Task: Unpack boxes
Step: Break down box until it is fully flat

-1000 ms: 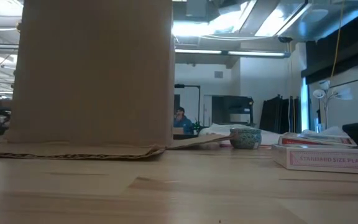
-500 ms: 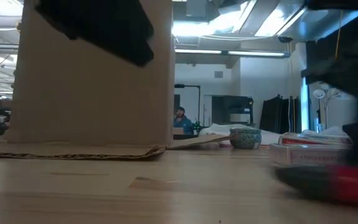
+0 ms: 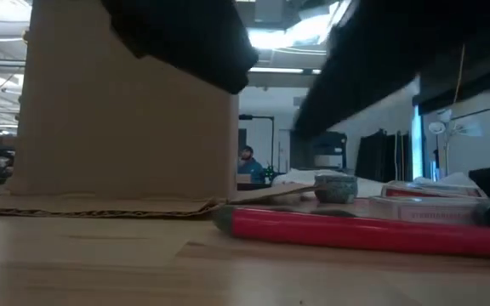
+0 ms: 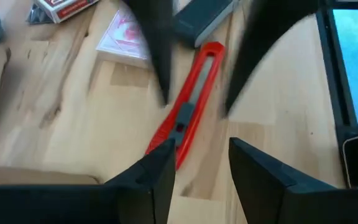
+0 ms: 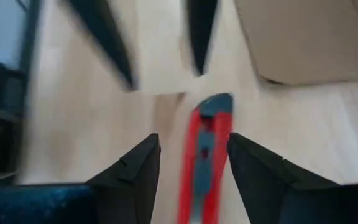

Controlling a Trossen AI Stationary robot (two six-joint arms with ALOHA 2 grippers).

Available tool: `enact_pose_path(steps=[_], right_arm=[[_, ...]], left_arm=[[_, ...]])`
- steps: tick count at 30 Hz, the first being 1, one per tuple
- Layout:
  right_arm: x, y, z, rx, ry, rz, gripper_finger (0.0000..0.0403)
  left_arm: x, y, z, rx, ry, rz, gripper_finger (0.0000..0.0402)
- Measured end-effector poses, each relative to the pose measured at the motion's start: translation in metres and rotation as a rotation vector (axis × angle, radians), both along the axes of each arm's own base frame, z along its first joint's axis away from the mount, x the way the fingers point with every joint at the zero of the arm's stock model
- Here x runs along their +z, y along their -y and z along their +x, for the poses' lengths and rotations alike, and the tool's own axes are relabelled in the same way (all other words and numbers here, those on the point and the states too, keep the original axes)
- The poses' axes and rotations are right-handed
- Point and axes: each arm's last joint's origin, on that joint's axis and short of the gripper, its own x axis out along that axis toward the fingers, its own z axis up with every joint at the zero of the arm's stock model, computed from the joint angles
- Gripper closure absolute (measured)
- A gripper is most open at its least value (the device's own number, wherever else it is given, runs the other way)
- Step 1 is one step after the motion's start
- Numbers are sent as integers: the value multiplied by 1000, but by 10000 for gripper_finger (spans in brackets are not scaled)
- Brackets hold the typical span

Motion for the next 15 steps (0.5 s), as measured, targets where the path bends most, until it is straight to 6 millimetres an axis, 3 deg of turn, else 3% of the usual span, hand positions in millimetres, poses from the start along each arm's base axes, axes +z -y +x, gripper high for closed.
enact_pose_path(steps=[6,10,15], right_arm=[[-3,-34,-34,-88,-25,112,220],[-27,-60,-47,-90,-8,168,220],[-52,-61,-46,-202,-33,183,220]], left_arm=[[-2,-19,15,-40,-34,15,261],[-14,-37,27,-97,-83,12,261],[-27,-60,33,-121,-128,-31,261]])
